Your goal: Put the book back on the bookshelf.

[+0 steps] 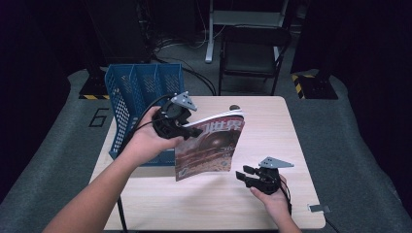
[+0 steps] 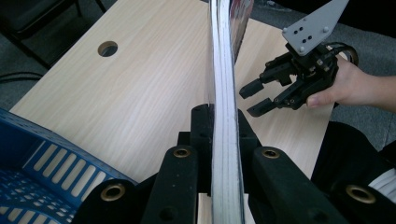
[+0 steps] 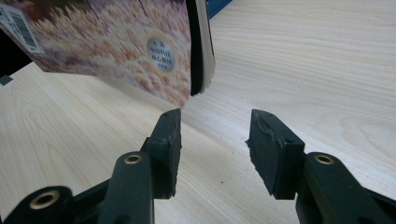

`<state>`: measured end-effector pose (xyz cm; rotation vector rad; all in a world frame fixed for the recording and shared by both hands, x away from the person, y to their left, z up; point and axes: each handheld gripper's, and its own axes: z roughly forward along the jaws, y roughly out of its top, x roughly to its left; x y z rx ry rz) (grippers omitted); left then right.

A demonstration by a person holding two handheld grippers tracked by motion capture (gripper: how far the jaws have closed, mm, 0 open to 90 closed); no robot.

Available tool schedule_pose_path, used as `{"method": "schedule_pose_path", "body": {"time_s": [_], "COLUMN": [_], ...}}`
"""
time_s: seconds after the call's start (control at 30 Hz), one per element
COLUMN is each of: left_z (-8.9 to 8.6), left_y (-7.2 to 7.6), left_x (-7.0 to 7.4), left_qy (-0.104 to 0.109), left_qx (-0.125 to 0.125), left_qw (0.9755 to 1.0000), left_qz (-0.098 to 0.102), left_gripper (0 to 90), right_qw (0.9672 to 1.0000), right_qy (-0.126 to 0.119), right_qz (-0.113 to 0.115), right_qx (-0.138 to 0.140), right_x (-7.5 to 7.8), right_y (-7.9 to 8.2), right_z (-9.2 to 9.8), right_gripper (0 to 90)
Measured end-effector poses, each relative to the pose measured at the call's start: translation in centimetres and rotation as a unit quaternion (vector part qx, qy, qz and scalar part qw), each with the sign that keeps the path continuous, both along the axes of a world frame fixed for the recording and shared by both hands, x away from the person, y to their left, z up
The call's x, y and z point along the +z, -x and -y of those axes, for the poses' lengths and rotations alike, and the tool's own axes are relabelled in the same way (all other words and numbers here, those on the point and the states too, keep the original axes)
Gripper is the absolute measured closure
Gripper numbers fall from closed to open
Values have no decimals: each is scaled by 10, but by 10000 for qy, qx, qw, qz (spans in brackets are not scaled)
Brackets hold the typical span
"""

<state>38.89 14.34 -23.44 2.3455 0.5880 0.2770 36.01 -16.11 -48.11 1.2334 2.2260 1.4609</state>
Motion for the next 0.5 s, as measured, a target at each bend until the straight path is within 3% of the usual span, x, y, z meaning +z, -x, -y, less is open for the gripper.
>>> {"method": "schedule_pose_path", "body": {"time_s": [0.27, 0.5], "left_z": [-1, -4], "left_y": [1, 1], "left_x": [19, 35], "left_qy": [-65, 13], "left_qx": [22, 65], "left_qw": [9999, 9999], "left_qz": [81, 107], "left_gripper": [841, 841], "right_qw": [10000, 10000], "right_qy": [-11, 2], "right_qz": [-26, -18], "right_qx": [35, 43], "right_x": [0, 0], "right_y": [0, 0], "right_z": [-1, 0], "right_gripper": [538, 538]}}
